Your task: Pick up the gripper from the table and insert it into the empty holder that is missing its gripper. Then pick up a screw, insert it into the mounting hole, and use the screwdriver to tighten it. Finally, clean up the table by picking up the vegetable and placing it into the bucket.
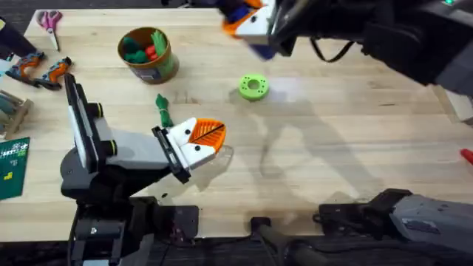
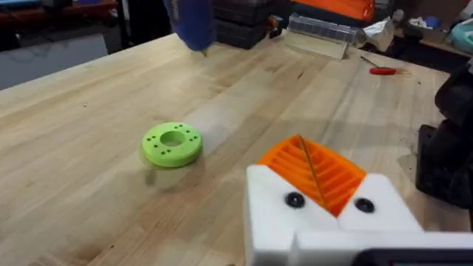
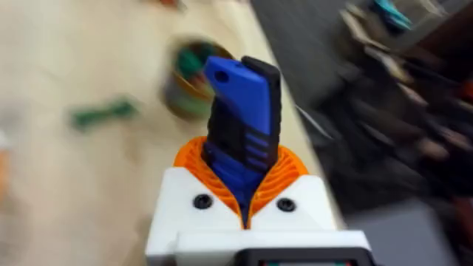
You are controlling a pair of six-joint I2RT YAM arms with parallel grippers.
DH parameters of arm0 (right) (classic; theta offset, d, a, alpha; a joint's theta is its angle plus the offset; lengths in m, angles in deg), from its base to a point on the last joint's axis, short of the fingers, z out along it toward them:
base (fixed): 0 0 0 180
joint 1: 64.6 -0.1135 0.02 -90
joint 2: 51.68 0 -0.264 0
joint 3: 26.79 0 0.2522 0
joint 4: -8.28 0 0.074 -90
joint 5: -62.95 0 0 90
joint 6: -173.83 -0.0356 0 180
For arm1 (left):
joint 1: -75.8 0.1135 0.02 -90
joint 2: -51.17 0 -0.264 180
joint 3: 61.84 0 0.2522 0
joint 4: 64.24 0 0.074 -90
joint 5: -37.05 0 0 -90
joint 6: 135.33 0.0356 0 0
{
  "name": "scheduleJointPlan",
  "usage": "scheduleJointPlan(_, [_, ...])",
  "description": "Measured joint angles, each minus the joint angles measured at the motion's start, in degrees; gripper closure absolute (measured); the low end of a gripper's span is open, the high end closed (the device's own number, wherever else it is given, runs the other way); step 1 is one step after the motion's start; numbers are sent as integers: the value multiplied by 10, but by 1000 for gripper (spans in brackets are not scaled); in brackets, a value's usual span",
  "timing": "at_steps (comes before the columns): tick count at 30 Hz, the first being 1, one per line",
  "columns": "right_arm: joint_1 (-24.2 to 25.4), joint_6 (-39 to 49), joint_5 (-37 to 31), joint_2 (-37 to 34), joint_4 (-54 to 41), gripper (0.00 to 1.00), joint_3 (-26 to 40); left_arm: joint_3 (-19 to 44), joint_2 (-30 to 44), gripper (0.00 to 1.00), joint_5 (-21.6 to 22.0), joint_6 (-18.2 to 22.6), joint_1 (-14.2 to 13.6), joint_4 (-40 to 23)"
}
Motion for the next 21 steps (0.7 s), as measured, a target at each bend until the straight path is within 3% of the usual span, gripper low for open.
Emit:
scheduleJointPlan(9, [77, 255, -166, -95, 3, 975, 2, 0, 0, 991, 0, 0, 0, 0])
scheduleJointPlan(21, [173, 344, -227, -225, 20, 975, 2, 0, 0, 991, 1, 0, 0, 0])
